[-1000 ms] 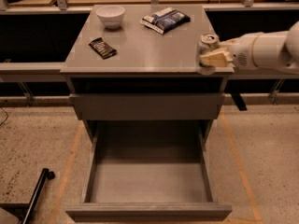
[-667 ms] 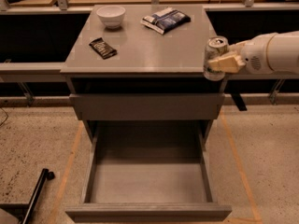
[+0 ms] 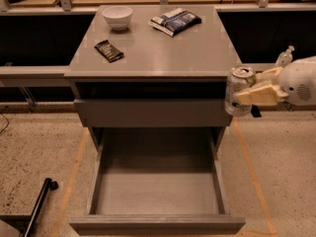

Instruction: Place 7up can into middle drawer

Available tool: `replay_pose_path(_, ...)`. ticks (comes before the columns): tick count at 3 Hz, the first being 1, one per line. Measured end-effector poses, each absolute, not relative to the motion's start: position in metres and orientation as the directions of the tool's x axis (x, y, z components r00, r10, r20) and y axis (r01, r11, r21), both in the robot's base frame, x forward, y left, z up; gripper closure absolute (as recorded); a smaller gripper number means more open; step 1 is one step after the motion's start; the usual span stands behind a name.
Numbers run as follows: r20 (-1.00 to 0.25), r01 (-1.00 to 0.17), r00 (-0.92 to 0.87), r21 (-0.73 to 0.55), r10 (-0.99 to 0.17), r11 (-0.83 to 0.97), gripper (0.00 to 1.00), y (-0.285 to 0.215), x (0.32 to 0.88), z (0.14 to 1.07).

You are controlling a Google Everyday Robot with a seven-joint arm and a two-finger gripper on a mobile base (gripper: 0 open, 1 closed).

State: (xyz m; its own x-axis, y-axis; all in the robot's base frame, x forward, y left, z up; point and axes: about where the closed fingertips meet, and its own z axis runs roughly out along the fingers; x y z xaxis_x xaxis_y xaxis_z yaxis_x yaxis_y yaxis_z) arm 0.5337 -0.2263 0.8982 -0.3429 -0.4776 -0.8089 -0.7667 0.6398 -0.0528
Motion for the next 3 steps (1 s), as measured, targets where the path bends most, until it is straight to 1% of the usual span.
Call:
replay_pose_path(1, -0.799, -0.787, -0.428, 0.1, -0.423, 0.609, 1.0, -0.213, 0.5, 0.859)
replay_pose_path(2, -0.799, -0.787, -0.428, 0.1, -0.423, 0.608, 1.0, -0.213, 0.5, 0.859)
replay_pose_path(3, -0.79, -0.807, -0.409, 0.079, -0.457, 0.585, 1.0, -0.203, 0.511, 0.846)
